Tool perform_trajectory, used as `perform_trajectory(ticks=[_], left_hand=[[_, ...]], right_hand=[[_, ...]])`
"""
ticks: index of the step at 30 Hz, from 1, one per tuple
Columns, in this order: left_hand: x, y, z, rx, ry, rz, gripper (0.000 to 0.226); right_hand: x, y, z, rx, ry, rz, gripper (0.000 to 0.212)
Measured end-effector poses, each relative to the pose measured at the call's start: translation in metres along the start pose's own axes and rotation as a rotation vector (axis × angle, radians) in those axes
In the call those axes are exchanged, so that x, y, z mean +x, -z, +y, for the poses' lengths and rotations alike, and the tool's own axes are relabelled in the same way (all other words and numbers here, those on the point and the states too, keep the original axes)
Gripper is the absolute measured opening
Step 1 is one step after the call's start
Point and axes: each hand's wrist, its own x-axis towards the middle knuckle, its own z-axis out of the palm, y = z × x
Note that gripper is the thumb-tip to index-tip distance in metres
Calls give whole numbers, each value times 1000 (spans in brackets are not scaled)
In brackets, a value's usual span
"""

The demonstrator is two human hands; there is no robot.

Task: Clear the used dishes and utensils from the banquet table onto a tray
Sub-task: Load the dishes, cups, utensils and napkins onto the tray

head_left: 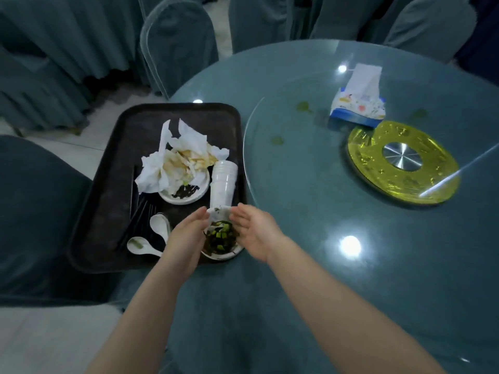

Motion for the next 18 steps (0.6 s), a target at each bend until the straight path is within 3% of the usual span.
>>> perform_trajectory(ticks=[2, 4, 7, 10, 13, 18], left_hand=[[-3, 3, -3, -19, 1, -34, 45], [-8, 9, -7, -38, 0, -25, 45], [-15, 16, -15, -76, -20, -14, 42], [-24, 18, -23, -108, -49, 7, 38], [-34, 15, -30, -146, -64, 16, 34], [-53, -5, -36, -98, -98, -16, 34]], right_hand=[[-2, 11, 3, -56, 97, 35, 31], [-8, 34, 10, -241, 290, 190, 17], [-15, 89, 23, -600, 526, 517, 32], [-16, 150, 38, -1032, 399, 694, 56], [-20, 196, 62, -1466, 230, 671, 69], [-29, 230, 70, -1577, 276, 522, 74]])
